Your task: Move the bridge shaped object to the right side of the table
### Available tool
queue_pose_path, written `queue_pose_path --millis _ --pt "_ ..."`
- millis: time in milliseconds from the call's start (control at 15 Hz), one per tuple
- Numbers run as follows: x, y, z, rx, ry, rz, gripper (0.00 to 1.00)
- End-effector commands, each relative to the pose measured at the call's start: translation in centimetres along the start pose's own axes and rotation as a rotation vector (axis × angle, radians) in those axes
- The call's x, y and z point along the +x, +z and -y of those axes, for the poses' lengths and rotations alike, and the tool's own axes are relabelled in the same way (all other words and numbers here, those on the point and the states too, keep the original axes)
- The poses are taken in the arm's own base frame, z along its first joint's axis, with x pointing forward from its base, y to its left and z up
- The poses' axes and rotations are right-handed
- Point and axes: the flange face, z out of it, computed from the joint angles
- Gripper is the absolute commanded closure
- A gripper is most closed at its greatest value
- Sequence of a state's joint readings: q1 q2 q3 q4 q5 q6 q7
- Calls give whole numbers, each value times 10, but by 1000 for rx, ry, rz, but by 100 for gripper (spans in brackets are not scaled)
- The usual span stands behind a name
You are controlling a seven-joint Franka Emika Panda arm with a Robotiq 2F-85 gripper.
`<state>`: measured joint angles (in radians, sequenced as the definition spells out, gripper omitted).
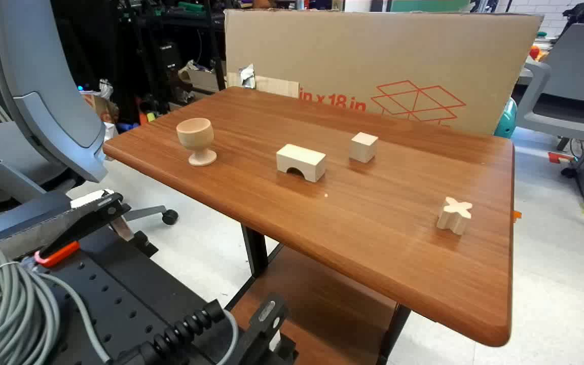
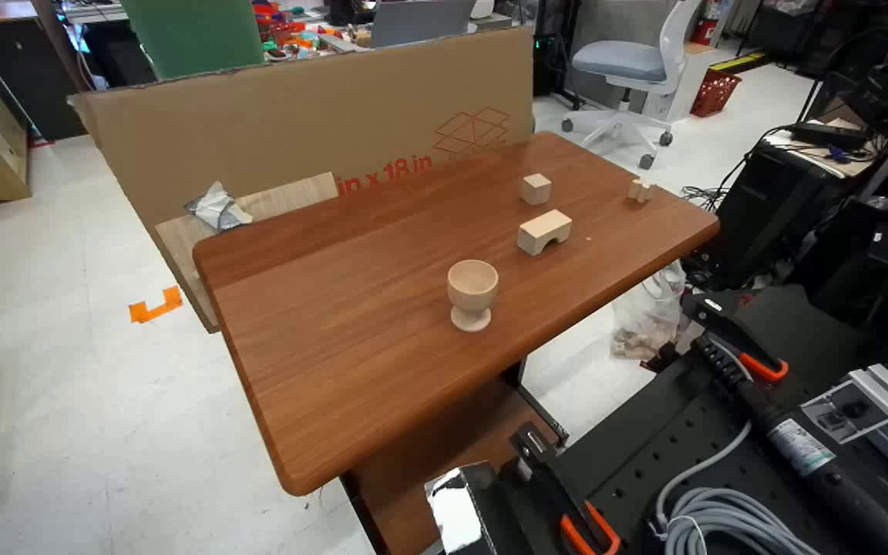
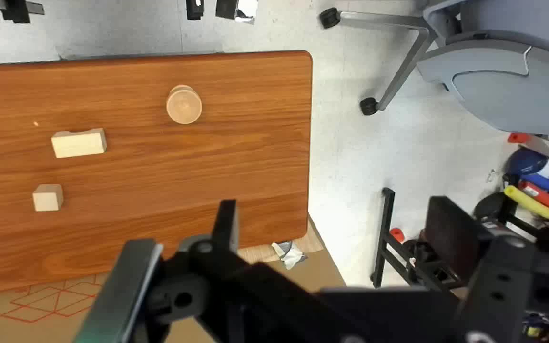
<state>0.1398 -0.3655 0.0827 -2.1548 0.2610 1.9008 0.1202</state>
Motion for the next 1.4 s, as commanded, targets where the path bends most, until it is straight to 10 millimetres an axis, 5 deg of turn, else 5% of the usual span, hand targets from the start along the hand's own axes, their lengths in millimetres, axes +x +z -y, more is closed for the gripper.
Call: queue_pose_path --millis 0,267,533,933,1333 --pt "0 -1 0 0 0 -1 0" --pt "7 2 -19 -31 0 -12 0" --pt "22 14 -60 -89 11 3 0" --pt "35 74 -131 -192 11 82 0" --pt "29 120 -177 -234 -8 155 0"
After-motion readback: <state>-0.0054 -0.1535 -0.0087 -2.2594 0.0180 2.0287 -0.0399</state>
